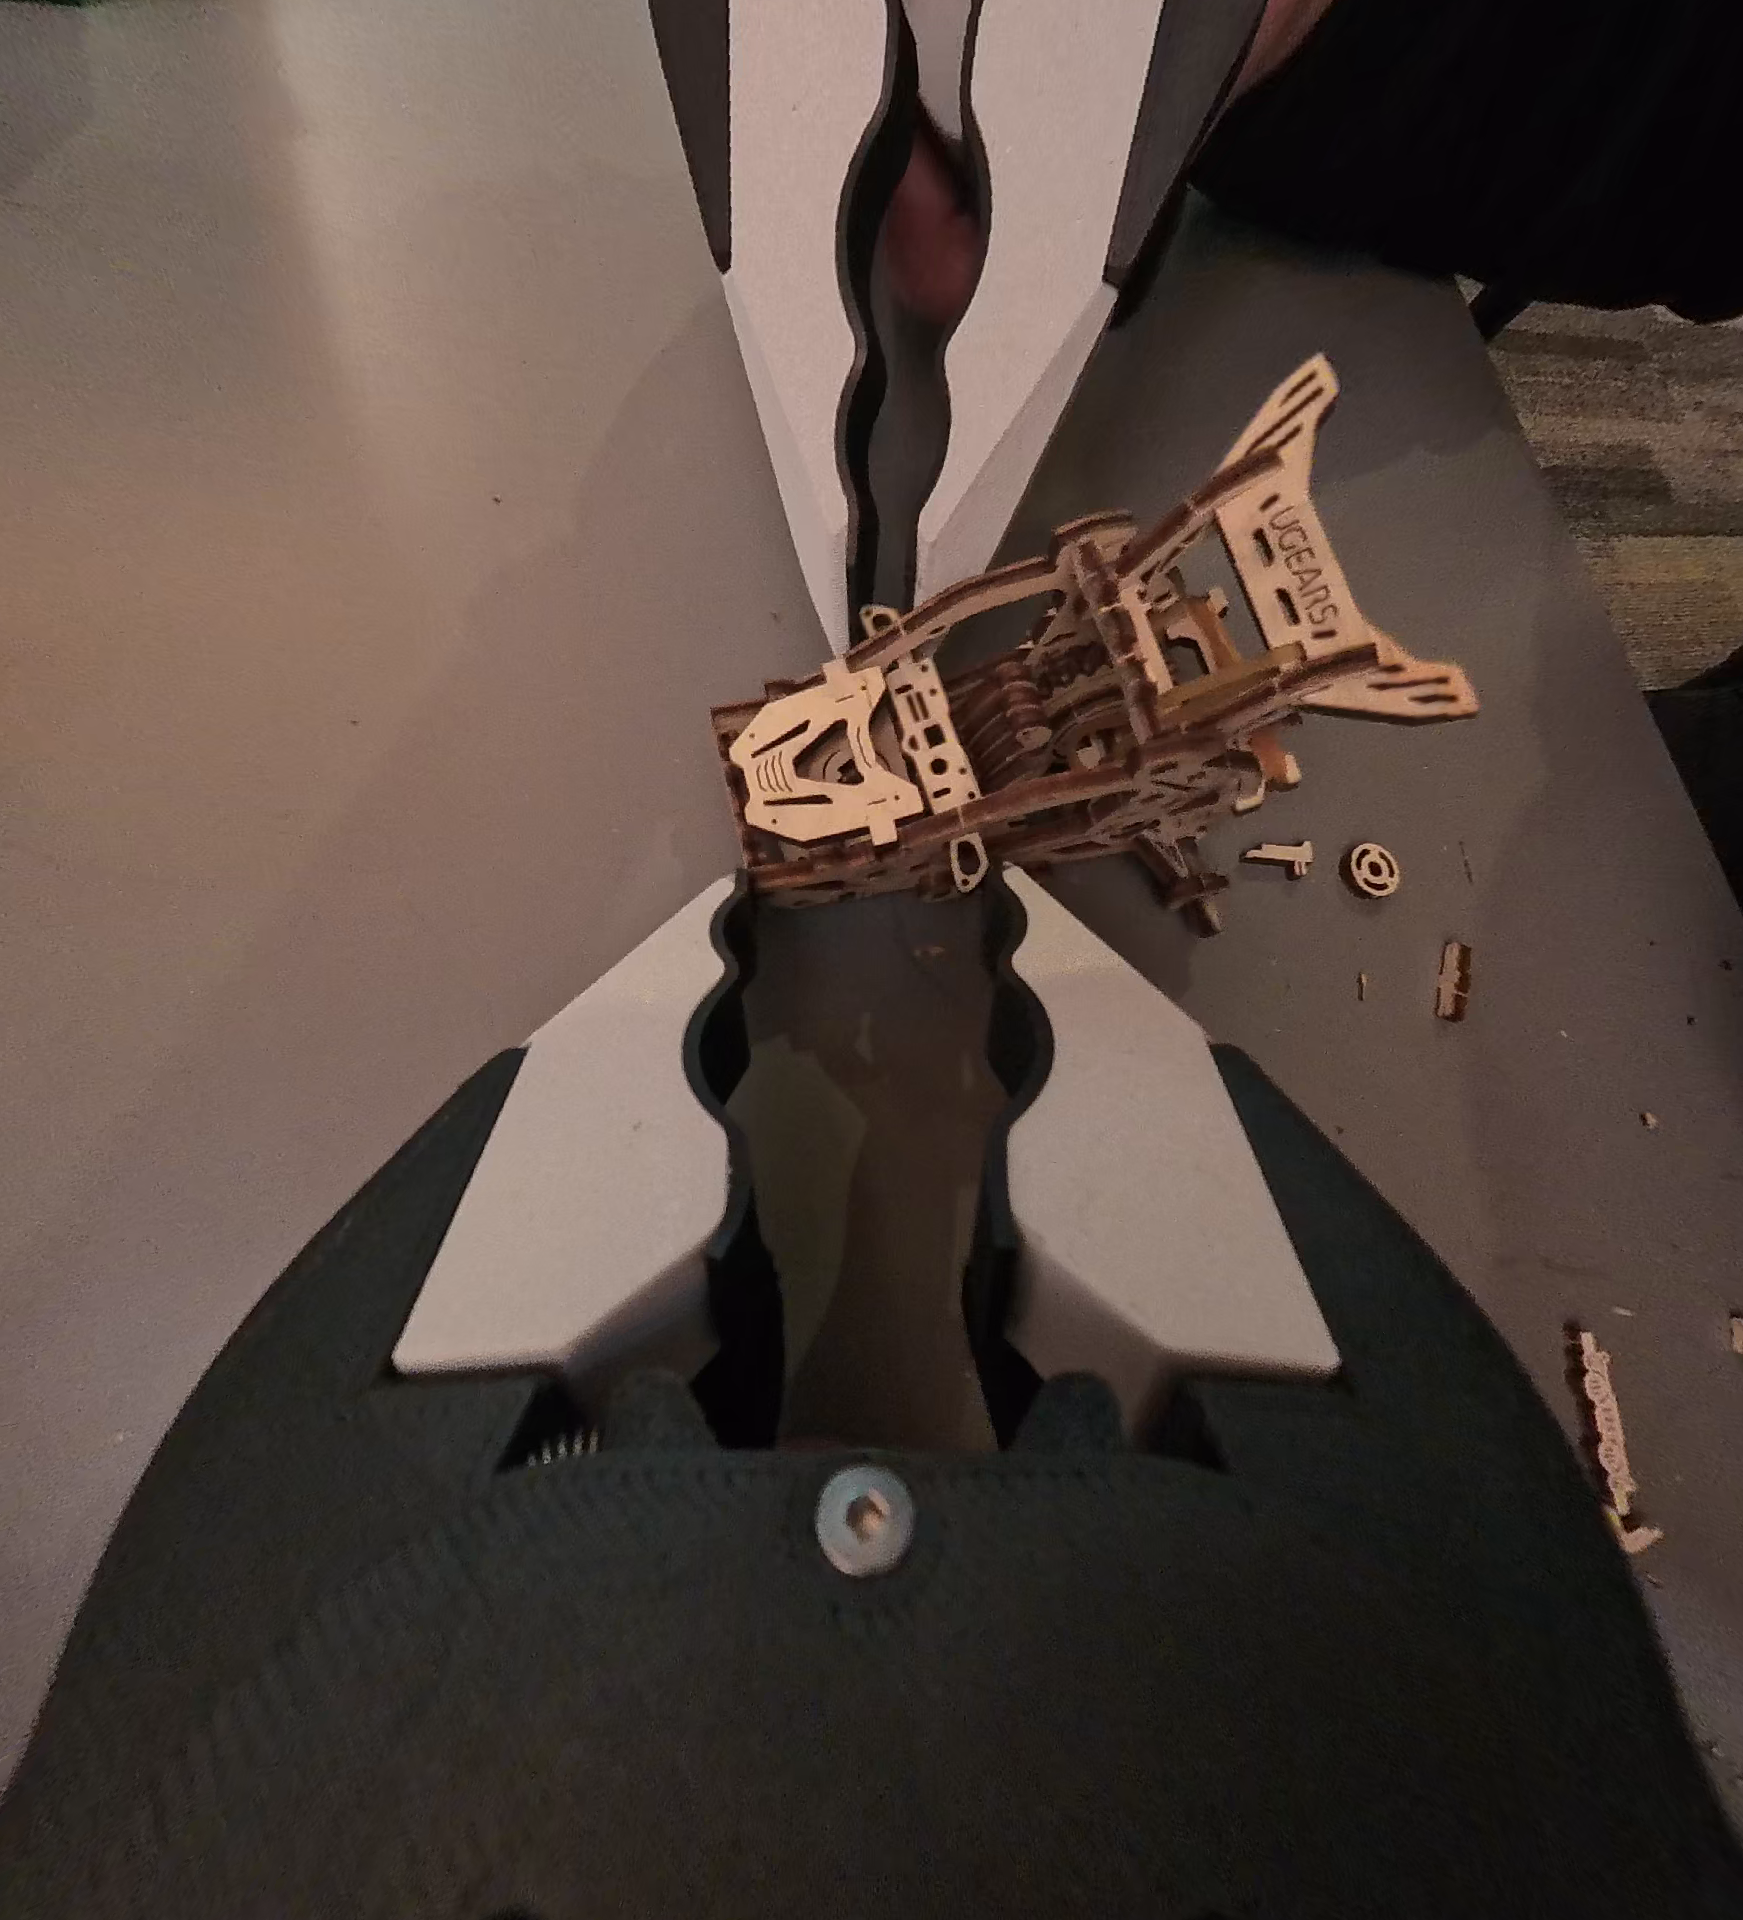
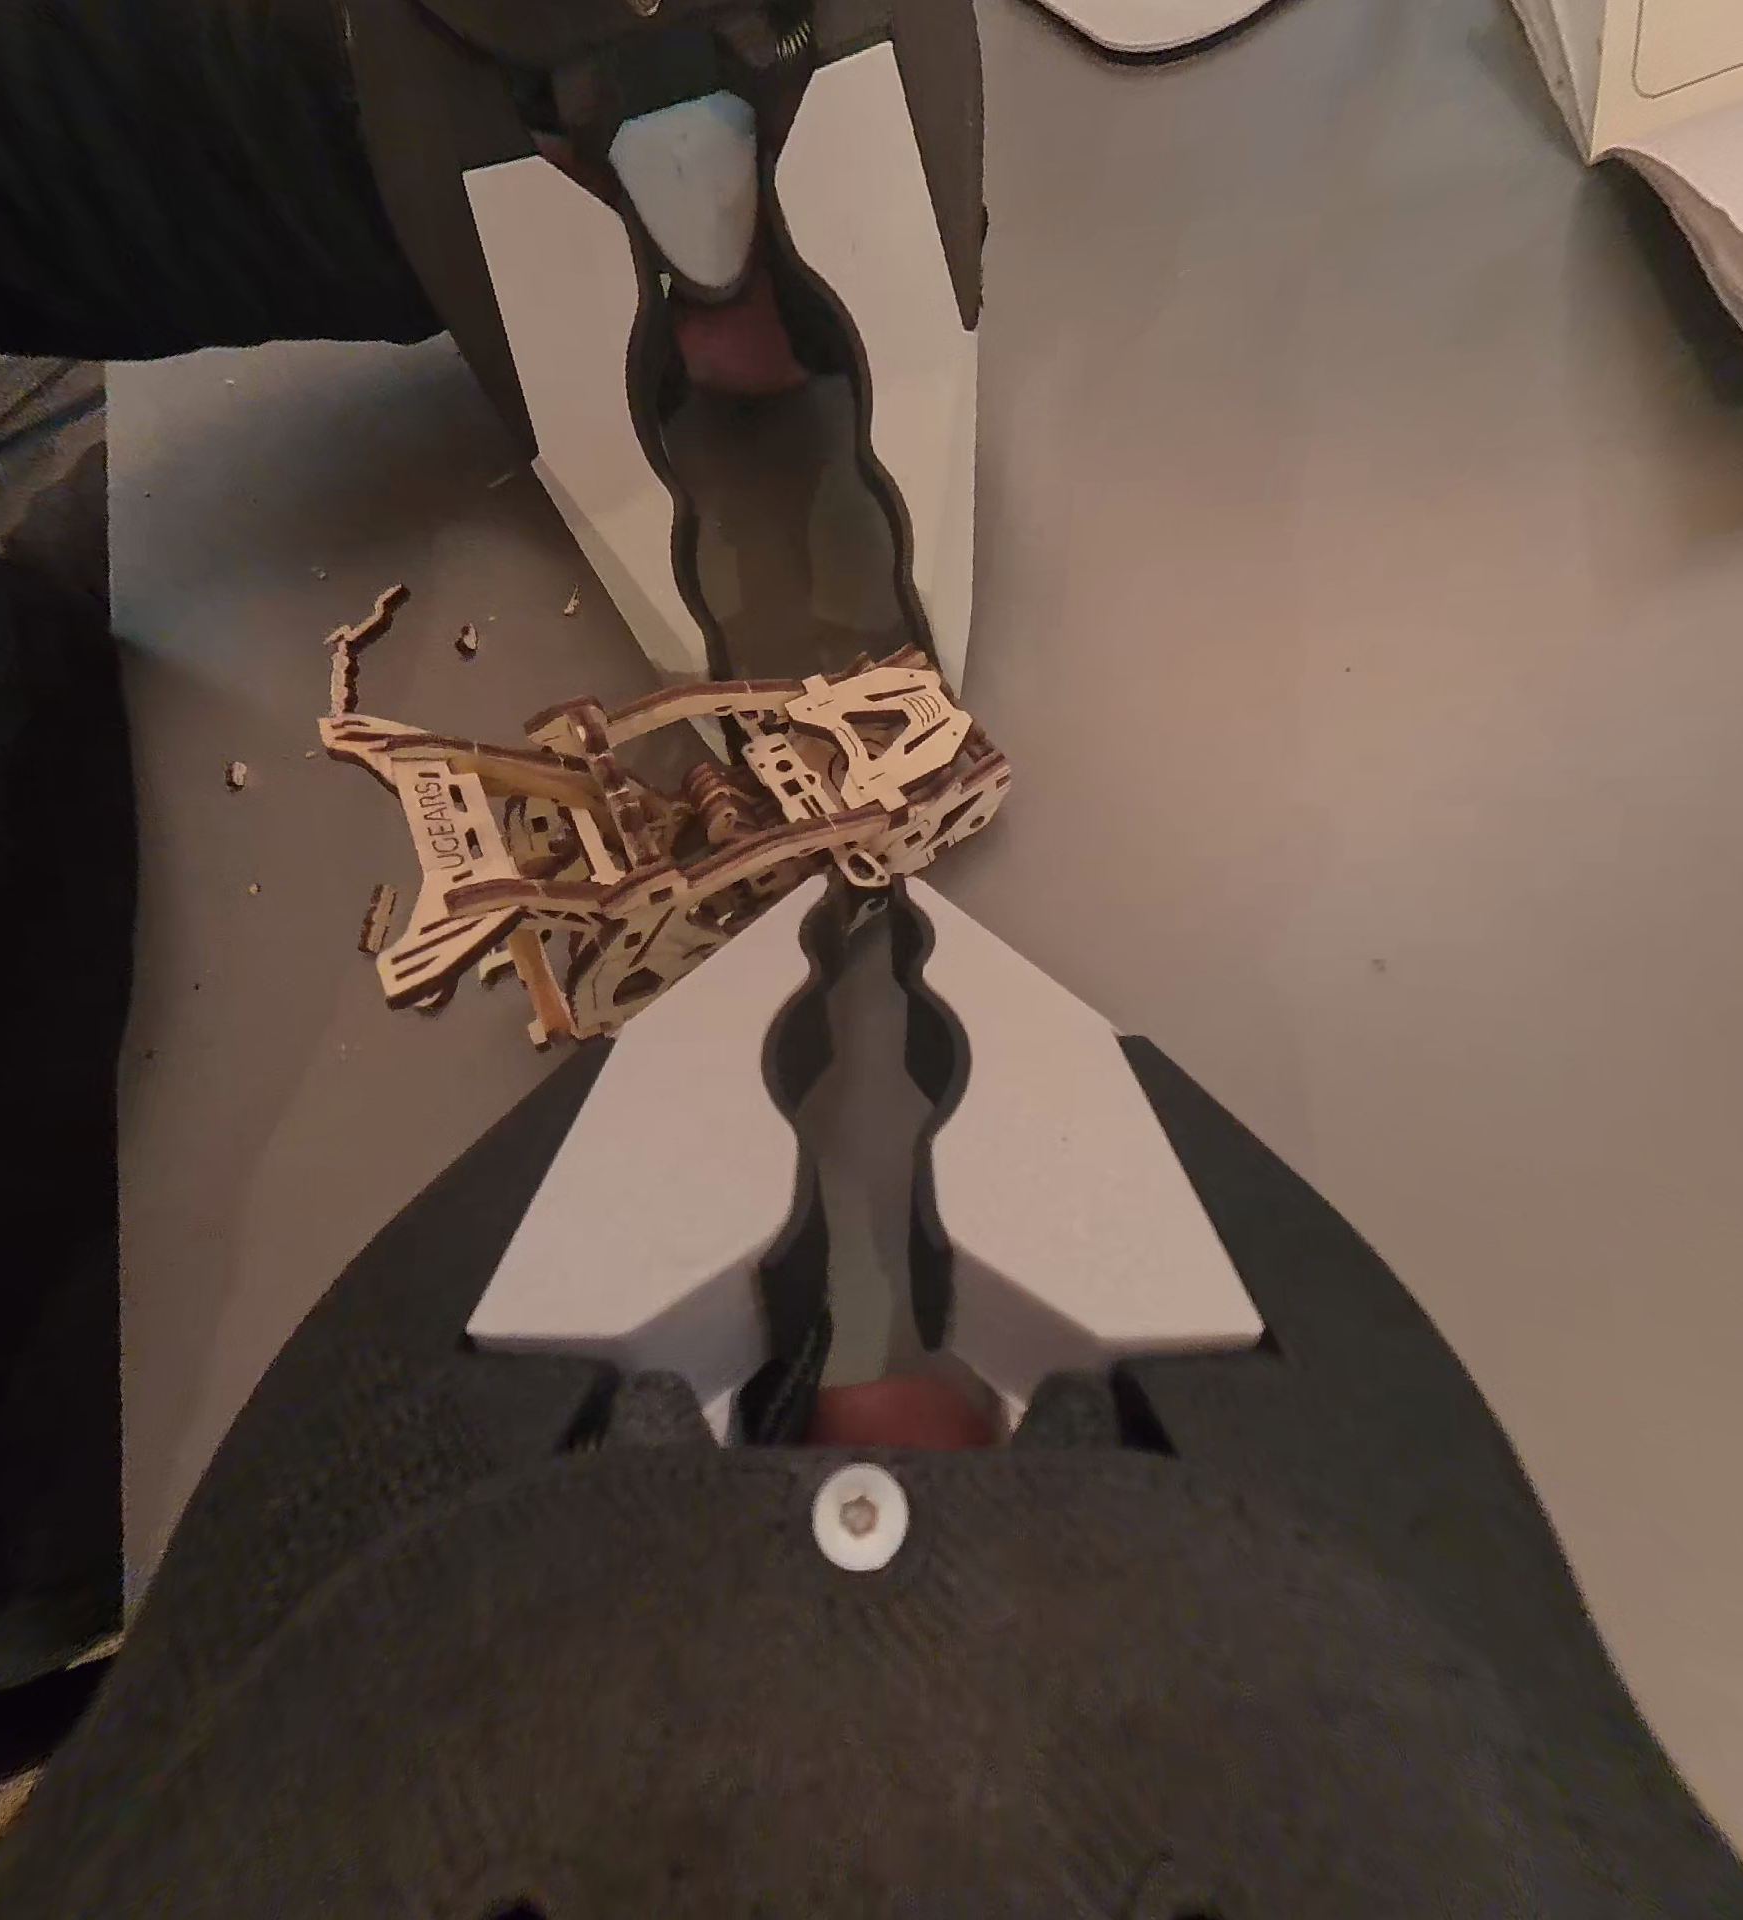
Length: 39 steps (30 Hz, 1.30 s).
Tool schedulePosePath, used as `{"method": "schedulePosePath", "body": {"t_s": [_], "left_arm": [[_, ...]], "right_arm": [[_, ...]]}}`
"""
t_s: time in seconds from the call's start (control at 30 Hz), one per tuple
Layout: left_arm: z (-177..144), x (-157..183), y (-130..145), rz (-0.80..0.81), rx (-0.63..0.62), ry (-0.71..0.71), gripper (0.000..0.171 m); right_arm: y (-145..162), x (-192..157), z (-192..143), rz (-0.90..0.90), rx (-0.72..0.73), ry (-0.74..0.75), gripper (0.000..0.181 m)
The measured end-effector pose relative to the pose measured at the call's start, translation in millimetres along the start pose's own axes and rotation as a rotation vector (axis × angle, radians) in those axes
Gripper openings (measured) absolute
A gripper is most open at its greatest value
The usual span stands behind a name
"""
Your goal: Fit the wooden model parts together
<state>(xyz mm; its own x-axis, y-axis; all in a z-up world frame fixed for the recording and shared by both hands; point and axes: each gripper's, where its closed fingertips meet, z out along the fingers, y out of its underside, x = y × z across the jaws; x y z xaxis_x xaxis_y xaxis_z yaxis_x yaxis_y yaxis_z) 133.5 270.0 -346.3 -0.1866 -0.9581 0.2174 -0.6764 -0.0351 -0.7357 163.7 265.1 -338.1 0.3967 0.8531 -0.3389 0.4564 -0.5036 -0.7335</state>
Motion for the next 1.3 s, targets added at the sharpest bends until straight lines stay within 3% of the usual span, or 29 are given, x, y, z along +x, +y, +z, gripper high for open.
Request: {"method": "schedulePosePath", "body": {"t_s": [0.23, 0.57, 0.93, 0.97, 1.0, 1.3], "left_arm": [[-2, 3, 0, -0.037, 0.015, 0.002, 0.052], [-3, -1, 2, -0.051, 0.014, -0.041, 0.037], [-1, -3, 0, -0.049, 0.011, -0.043, 0.034], [0, -2, 0, -0.046, 0.011, -0.039, 0.029], [0, 3, 0, -0.031, 0.009, -0.009, 0.0], [0, -3, -1, -0.05, 0.015, -0.052, 0.026]], "right_arm": [[-2, -2, -1, -0.024, 0.014, 0.006, 0.008], [-2, 0, 0, -0.009, 0.011, 0.017, 0.005], [-4, 1, -4, 0.025, 0.036, -0.009, 0.011], [-4, 1, -5, 0.019, 0.034, -0.008, 0.011], [-3, 3, -6, 0.016, 0.035, -0.001, 0.01], [0, 17, -19, -0.079, -0.049, 0.066, 0.032]]}}
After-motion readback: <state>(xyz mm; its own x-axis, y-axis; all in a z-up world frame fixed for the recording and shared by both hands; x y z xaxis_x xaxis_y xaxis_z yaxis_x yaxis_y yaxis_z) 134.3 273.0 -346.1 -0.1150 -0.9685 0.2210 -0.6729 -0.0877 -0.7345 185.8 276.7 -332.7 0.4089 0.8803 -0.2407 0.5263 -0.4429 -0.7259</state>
